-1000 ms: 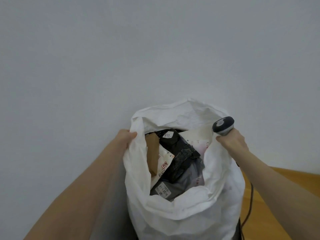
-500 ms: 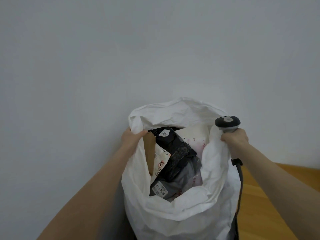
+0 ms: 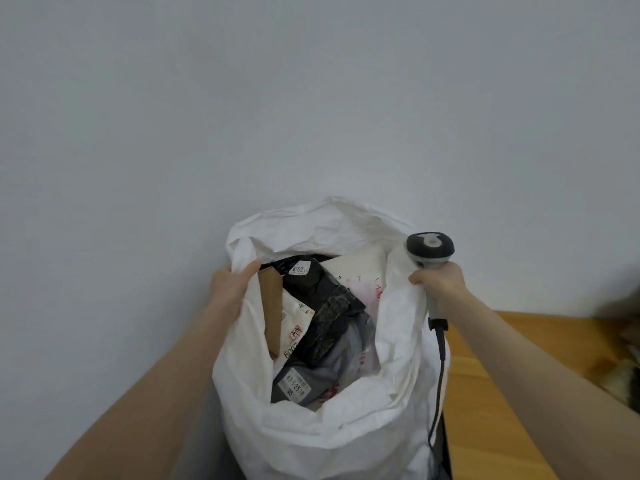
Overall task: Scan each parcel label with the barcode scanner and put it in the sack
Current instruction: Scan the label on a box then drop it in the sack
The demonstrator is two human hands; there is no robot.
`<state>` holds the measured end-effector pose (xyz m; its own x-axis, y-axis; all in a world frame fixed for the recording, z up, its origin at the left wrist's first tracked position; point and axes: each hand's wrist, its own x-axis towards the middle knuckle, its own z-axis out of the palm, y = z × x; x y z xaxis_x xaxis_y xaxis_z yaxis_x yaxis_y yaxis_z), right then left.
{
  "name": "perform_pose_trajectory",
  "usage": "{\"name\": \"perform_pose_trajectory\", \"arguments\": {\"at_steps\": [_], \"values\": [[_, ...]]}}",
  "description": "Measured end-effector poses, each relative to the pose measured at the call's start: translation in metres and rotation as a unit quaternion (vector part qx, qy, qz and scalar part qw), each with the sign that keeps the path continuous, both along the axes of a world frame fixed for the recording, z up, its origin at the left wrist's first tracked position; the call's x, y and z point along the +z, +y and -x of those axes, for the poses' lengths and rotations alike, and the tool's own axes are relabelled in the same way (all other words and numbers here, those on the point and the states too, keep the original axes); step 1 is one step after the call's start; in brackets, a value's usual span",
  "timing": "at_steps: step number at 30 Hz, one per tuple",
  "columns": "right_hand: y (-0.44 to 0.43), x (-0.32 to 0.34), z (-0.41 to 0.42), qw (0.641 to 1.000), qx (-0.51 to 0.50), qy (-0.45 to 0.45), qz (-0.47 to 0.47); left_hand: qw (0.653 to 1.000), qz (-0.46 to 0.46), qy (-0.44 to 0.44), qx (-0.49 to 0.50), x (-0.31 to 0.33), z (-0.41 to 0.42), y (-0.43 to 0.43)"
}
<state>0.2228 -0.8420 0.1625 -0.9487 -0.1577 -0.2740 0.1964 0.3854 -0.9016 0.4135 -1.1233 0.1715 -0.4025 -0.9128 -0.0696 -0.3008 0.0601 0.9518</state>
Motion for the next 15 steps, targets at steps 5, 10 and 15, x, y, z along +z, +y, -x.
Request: {"name": "perform_pose_trajectory", "arguments": {"at_steps": [5, 10, 15], "values": [[-0.01, -0.004, 0.003, 0.999, -0.004, 0.0, -0.033, 0.999, 0.014, 0.011, -0.044, -0.002, -0.007, 0.007], [-0.022, -0.001, 0.005, 1.0, -0.025, 0.0, 0.008, 0.999, 0.023, 0.001, -0.045, -0.001, -0.014, 0.0], [-0.028, -0.002, -0.001, 0.999, -0.028, 0.0, 0.039, 0.999, -0.007, 0.002, -0.042, -0.003, -0.013, -0.005]]}}
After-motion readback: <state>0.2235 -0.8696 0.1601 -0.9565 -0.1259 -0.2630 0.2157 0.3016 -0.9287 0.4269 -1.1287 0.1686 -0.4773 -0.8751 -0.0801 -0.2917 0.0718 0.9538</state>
